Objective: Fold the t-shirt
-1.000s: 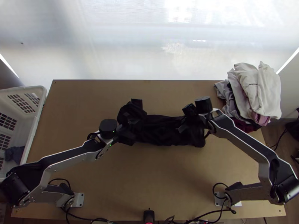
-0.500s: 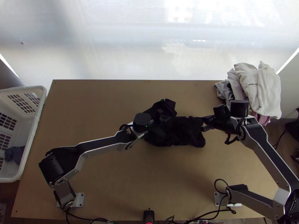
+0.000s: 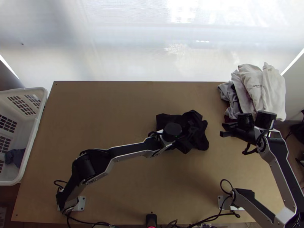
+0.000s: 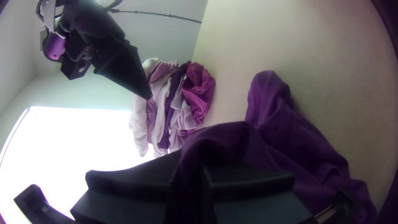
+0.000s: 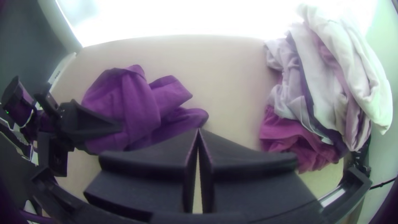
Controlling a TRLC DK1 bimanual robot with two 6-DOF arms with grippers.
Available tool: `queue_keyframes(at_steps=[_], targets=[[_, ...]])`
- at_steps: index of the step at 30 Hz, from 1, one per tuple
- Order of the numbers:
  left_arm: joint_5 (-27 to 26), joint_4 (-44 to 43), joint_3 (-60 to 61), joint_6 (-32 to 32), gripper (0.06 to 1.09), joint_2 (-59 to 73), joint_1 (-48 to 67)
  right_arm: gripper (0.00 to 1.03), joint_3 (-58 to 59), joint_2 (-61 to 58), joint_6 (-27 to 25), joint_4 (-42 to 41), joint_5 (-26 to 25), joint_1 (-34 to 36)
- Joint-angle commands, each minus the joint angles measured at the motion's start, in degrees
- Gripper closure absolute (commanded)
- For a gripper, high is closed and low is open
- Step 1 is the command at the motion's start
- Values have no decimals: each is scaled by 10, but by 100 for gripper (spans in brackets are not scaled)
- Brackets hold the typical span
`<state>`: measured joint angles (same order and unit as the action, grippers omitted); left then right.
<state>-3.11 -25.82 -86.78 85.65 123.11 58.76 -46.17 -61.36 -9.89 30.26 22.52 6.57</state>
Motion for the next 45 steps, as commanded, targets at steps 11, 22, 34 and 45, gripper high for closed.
queue_keyframes(at_steps=[11, 22, 34, 45], targets=[[29, -43, -170, 27, 10, 156, 33, 100, 23, 41, -2, 20, 8, 54], [43, -43, -269, 29, 10, 171, 28, 100, 25, 57, 0, 38, 13, 64], [35, -34, -72, -58, 10, 60, 27, 100, 50, 78, 33, 38, 23, -1], [63, -28, -59, -87, 10, 58, 26, 100, 47, 70, 23, 41, 24, -75]])
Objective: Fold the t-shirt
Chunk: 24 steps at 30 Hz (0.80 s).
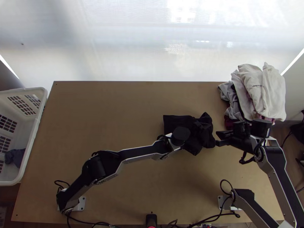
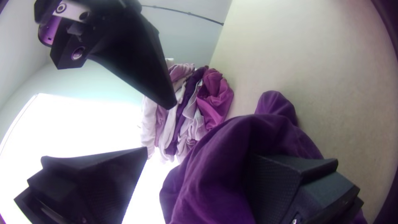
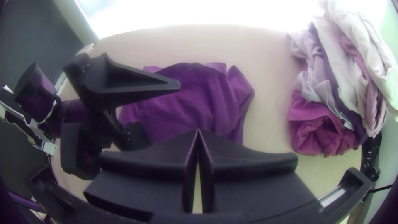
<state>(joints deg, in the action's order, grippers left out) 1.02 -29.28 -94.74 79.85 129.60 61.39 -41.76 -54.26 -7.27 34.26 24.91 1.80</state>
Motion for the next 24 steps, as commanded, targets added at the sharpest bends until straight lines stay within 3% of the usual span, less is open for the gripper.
queue_keyframes(at_steps=[1, 24], targets=[[25, 11, 24, -38, 10, -8, 0, 100, 3, -1, -2, 1, 1, -26], [70, 35, 151, -47, 10, -130, -38, 100, 3, 7, -7, 5, 1, -45]])
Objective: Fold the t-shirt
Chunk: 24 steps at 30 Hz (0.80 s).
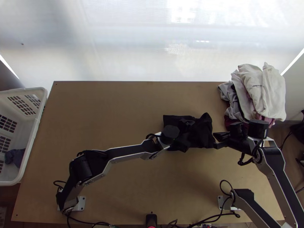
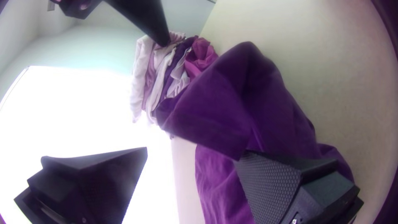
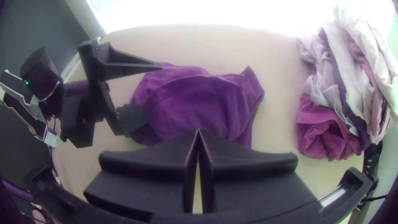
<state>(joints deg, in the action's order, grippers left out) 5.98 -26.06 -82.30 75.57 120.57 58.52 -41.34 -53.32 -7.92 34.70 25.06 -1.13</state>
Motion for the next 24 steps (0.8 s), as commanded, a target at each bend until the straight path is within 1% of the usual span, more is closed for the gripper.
queue_keyframes(at_steps=[1, 5, 7, 9, 11, 12, 13, 16, 18, 20, 22, 24], targets=[[25, 3, 30, -6, 10, -46, -11, 100, -2, -4, -1, 1, 0, -20], [47, 9, 50, -24, 10, -78, -23, 100, -9, -21, -1, -3, 0, -59], [58, 51, 58, -28, 10, -91, -28, 100, -19, -35, -1, -5, 0, -87], [76, 74, 57, -75, 10, -97, -37, 100, -33, -53, -1, -9, 0, -112], [89, 109, 52, -106, 10, -98, -44, 100, -50, -77, -4, -12, 0, -126], [90, 141, 42, -131, 10, -97, -47, 100, -59, -91, -7, -12, 0, -130], [89, 191, 21, -159, 10, -96, -50, 100, -66, -107, -9, -12, 0, -134], [89, 376, -83, -285, 10, -67, -67, 100, -89, -149, -12, -14, 1, -157], [80, 477, -146, -349, 10, -42, -79, 100, -103, -175, -12, -22, 4, -172], [66, 520, -182, -391, 10, -28, -88, 100, -123, -206, -12, -23, 17, -181], [61, 537, -198, -420, 10, -24, -91, 100, -145, -231, -10, -24, 25, -200], [49, 578, -226, -447, 10, -17, -92, 100, -168, -247, -11, -24, 25, -219]])
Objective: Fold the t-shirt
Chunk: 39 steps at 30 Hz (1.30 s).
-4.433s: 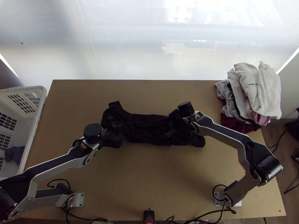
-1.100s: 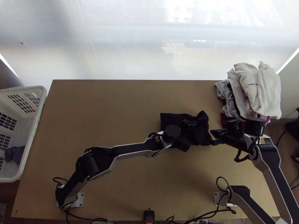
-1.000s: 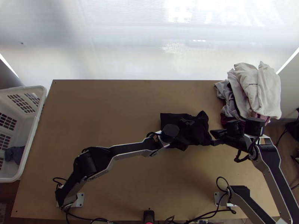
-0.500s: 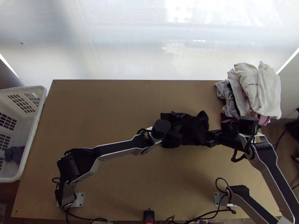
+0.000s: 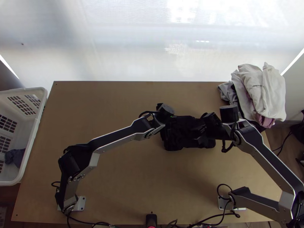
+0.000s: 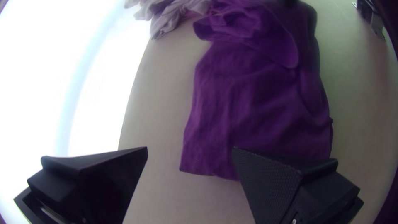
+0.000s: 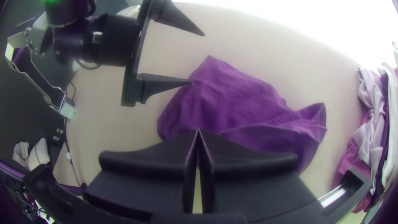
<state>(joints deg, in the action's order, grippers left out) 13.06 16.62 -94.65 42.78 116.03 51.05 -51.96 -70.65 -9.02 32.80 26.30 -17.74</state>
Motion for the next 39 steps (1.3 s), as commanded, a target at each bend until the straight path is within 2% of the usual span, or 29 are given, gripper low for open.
queue_keyframes(at_steps=[1, 6, 11, 17, 24, 39], targets=[[-23, 165, -112, -133, 10, 29, -17, 100, -74, -82, -1, -5, 13, -59], [-49, 197, -128, -164, 10, 32, -10, 100, -124, -145, -6, -5, 19, -70], [-51, 200, -128, -167, 10, 47, 1, 100, -96, -181, -28, -7, 28, -57], [-51, 200, -129, -166, 10, 72, 6, 100, -10, -162, -91, -7, 41, 29], [-51, 200, -142, -165, 10, 99, 5, 100, 22, -167, -161, 6, 50, 129], [-50, 209, -148, -159, 10, 110, -2, 100, 7, -104, -310, 148, 52, 328]])
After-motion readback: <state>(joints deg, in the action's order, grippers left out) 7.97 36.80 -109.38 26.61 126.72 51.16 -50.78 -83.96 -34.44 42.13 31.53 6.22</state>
